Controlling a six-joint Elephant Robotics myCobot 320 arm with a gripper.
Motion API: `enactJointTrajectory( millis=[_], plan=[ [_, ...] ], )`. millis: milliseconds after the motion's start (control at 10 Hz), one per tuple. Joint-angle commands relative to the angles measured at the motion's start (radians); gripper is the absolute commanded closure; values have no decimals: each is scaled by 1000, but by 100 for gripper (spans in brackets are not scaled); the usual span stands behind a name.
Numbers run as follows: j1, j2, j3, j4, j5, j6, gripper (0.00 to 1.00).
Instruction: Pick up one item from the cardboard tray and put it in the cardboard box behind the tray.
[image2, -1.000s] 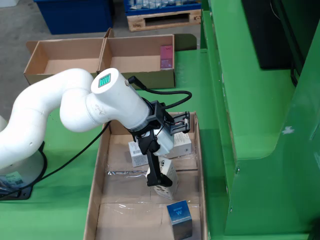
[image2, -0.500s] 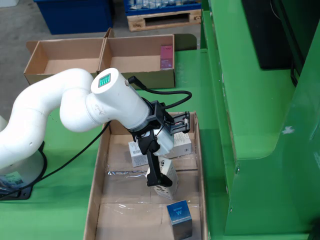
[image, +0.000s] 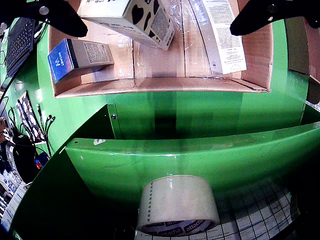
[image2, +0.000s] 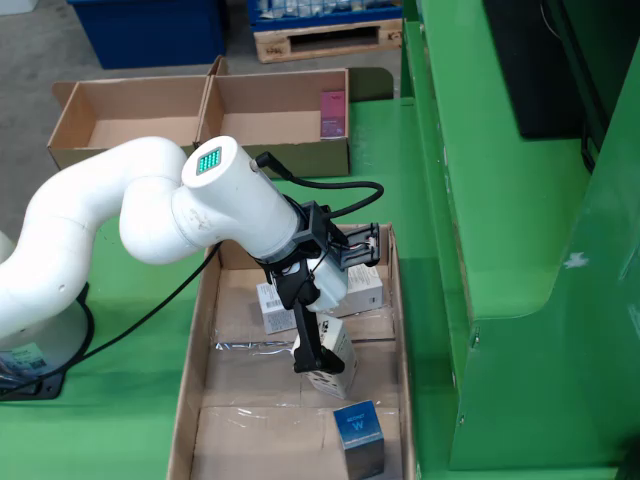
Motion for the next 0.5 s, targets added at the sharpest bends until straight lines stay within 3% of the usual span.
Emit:
enactJointTrajectory(
  millis=[0,400],
  plan=[
    [-6,21,18,11,5,6,0],
    [-20,-18,18,145,-103,-18,0]
  ],
)
